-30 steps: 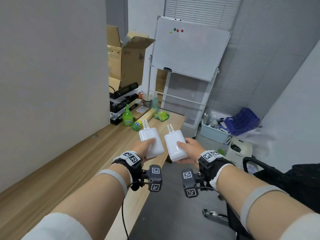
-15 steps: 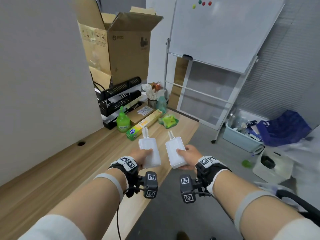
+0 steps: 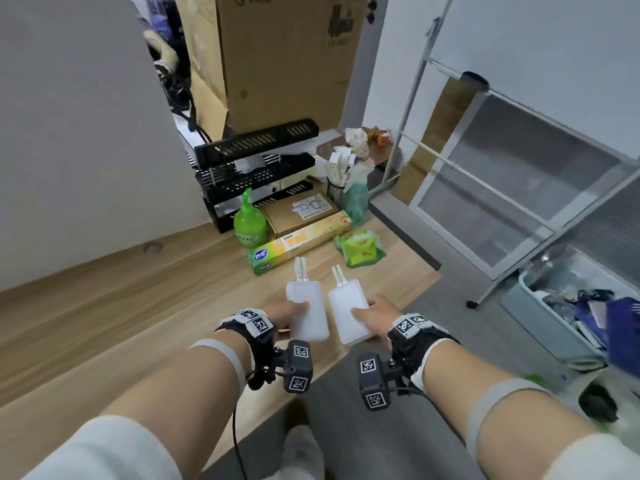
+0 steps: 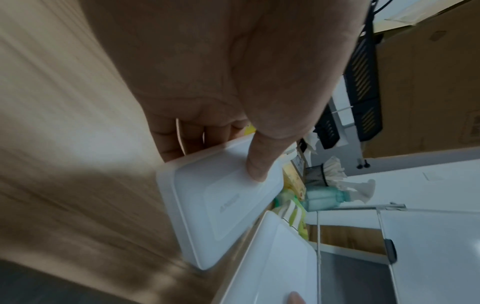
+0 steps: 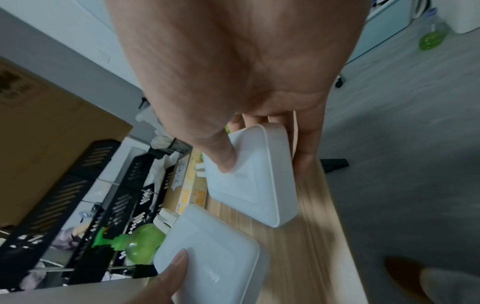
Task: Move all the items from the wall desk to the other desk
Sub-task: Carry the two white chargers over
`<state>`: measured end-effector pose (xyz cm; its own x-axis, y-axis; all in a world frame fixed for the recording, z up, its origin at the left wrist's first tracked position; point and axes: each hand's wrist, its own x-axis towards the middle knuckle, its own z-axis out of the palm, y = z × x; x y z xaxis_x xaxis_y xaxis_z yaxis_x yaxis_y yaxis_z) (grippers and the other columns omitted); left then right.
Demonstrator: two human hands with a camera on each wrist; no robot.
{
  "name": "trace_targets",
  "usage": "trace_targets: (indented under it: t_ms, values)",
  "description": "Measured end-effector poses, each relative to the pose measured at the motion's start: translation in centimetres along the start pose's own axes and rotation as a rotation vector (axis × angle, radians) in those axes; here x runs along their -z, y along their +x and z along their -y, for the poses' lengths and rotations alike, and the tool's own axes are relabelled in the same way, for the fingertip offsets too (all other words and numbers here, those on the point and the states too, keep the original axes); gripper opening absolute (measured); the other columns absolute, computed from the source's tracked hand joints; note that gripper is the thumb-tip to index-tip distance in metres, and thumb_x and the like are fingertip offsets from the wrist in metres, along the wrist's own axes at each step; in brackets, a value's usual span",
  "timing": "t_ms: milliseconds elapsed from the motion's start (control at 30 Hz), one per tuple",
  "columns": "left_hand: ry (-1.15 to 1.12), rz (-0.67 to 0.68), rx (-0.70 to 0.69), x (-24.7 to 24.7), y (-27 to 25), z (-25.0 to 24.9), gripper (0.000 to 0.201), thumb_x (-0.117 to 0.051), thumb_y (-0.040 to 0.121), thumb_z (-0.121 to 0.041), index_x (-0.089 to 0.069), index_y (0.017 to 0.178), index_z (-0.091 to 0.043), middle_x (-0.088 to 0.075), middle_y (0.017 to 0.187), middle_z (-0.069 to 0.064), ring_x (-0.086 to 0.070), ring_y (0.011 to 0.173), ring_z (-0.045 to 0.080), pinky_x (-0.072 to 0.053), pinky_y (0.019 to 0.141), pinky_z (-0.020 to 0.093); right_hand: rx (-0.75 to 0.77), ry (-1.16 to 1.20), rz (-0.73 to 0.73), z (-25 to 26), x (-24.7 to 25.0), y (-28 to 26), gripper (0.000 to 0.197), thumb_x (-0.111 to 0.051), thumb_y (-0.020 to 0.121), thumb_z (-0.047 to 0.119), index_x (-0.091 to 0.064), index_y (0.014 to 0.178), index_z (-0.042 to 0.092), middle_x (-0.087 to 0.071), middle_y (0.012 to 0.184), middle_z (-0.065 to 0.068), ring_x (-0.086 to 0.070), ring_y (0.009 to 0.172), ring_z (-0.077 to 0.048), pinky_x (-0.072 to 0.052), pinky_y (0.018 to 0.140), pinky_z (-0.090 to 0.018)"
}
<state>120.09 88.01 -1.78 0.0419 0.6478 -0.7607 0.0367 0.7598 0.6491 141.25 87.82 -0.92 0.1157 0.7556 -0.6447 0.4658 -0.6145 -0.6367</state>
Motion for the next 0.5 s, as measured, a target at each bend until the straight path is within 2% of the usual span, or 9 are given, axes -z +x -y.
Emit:
trace_targets:
  t_ms: [67, 100, 167, 233, 267, 333, 400, 433, 500]
  values:
    - [-0.003, -0.021, 0.029, -0.5, 2.2, -0.4, 0.021, -0.067, 0.092, -0.013, -0.062, 0.110, -0.003, -0.070, 0.099, 0.017, -0.069, 0.089, 0.033, -0.058, 0.076, 0.042, 0.003, -0.048, 0.005, -0.3, 0.0, 3.9, 0.056, -0.067, 0.068, 0.036, -0.056, 0.117, 0.011, -0.067, 0.105, -0.012, -0.069, 0.092, -0.033, -0.061, 0.073, -0.051]
    - [0.000, -0.038, 0.046, -0.6, 3.6, -0.5, 0.023, -0.067, 0.092, -0.014, -0.062, 0.111, -0.002, -0.070, 0.103, 0.019, -0.069, 0.096, 0.035, -0.057, 0.084, 0.047, 0.011, -0.075, -0.003, 0.4, 0.1, 4.2, 0.050, -0.068, 0.072, 0.035, -0.054, 0.114, 0.013, -0.066, 0.105, -0.010, -0.068, 0.094, -0.033, -0.060, 0.076, -0.051]
    - [0.030, -0.057, 0.070, -0.9, 6.3, -0.7, 0.026, -0.067, 0.091, -0.017, -0.061, 0.110, 0.000, -0.069, 0.106, 0.021, -0.067, 0.101, 0.038, -0.053, 0.093, 0.054, -0.001, -0.113, -0.017, 1.3, 0.5, 6.2, 0.038, -0.067, 0.081, 0.029, -0.051, 0.112, 0.015, -0.064, 0.105, -0.008, -0.066, 0.096, -0.032, -0.059, 0.073, -0.045]
    - [0.055, -0.069, 0.081, -0.9, 10.6, 0.0, 0.040, -0.072, 0.085, -0.025, -0.061, 0.113, 0.002, -0.069, 0.109, 0.021, -0.068, 0.102, 0.040, -0.052, 0.092, 0.058, 0.011, -0.173, 0.005, 2.0, 1.2, 8.5, 0.039, -0.066, 0.081, 0.029, -0.053, 0.114, 0.012, -0.065, 0.106, -0.008, -0.065, 0.095, -0.029, -0.057, 0.067, -0.036]
    - [0.047, -0.071, 0.091, -1.0, 12.4, 0.4, 0.050, -0.075, 0.078, -0.028, -0.061, 0.115, 0.002, -0.069, 0.110, 0.022, -0.068, 0.102, 0.041, -0.053, 0.091, 0.059, 0.024, -0.178, 0.013, 1.9, 1.4, 10.2, 0.046, -0.065, 0.076, 0.033, -0.055, 0.115, 0.011, -0.066, 0.108, -0.009, -0.066, 0.095, -0.029, -0.057, 0.070, -0.037]
    - [0.014, -0.105, 0.111, -1.0, 15.6, 1.1, 0.061, -0.076, 0.069, -0.032, -0.060, 0.117, 0.002, -0.070, 0.110, 0.023, -0.069, 0.099, 0.041, -0.054, 0.088, 0.060, 0.023, -0.161, 0.040, 1.4, 1.8, 13.5, 0.057, -0.062, 0.066, 0.036, -0.056, 0.118, 0.014, -0.068, 0.110, -0.010, -0.067, 0.095, -0.032, -0.060, 0.076, -0.047]
    - [-0.004, -0.125, 0.127, -1.6, 14.9, -0.2, 0.059, -0.076, 0.072, -0.032, -0.060, 0.118, 0.002, -0.069, 0.111, 0.022, -0.069, 0.100, 0.040, -0.054, 0.088, 0.058, -0.010, -0.129, 0.077, 2.4, 2.0, 13.9, 0.047, -0.063, 0.074, 0.030, -0.053, 0.118, 0.015, -0.066, 0.108, -0.008, -0.067, 0.094, -0.034, -0.061, 0.063, -0.047]
    - [-0.014, -0.145, 0.131, -2.0, 13.9, -1.1, 0.055, -0.076, 0.076, -0.030, -0.060, 0.117, 0.003, -0.069, 0.112, 0.021, -0.068, 0.101, 0.039, -0.055, 0.089, 0.056, -0.022, -0.131, 0.083, 3.2, 2.2, 13.5, 0.039, -0.062, 0.082, 0.023, -0.051, 0.119, 0.017, -0.063, 0.108, -0.007, -0.066, 0.094, -0.034, -0.059, 0.053, -0.039]
    - [-0.013, -0.194, 0.116, -3.0, 12.0, -2.8, 0.036, -0.072, 0.087, -0.026, -0.062, 0.110, -0.001, -0.068, 0.109, 0.019, -0.068, 0.100, 0.035, -0.055, 0.090, 0.047, -0.039, -0.144, 0.092, 3.9, 2.2, 13.9, 0.038, -0.056, 0.091, 0.014, -0.048, 0.127, 0.019, -0.058, 0.112, -0.006, -0.064, 0.095, -0.033, -0.051, 0.040, -0.028]
